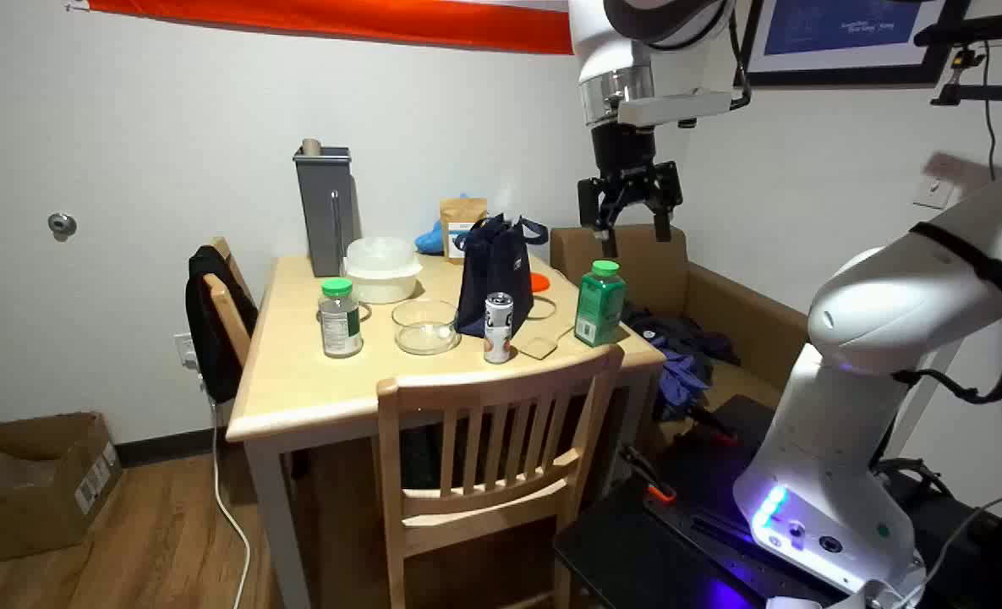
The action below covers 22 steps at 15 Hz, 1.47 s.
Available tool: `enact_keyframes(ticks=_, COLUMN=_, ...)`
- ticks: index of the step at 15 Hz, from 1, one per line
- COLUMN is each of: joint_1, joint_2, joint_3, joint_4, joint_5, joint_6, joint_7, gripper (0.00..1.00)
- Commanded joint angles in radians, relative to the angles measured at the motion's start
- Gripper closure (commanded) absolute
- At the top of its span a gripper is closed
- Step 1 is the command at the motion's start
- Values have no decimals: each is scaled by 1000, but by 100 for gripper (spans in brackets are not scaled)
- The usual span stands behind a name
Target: Put the green bottle in the bag
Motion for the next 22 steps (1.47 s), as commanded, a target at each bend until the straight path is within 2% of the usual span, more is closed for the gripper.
enact_keyframes(ticks=1, joint_1=-1, joint_2=0, joint_3=0, joint_4=1, joint_5=0, joint_6=-1, joint_7=0, gripper=0)
enact_keyframes(ticks=8, joint_1=-59, joint_2=87, joint_3=-7, joint_4=19, joint_5=47, joint_6=110, joint_7=122, gripper=0)
enact_keyframes(ticks=13, joint_1=-96, joint_2=194, joint_3=-27, joint_4=39, joint_5=22, joint_6=217, joint_7=257, gripper=0)
enact_keyframes(ticks=18, joint_1=-128, joint_2=278, joint_3=-92, joint_4=70, joint_5=-9, joint_6=292, joint_7=334, gripper=0)
enact_keyframes(ticks=22, joint_1=-168, joint_2=292, joint_3=-178, joint_4=65, joint_5=8, joint_6=359, joint_7=391, gripper=0)
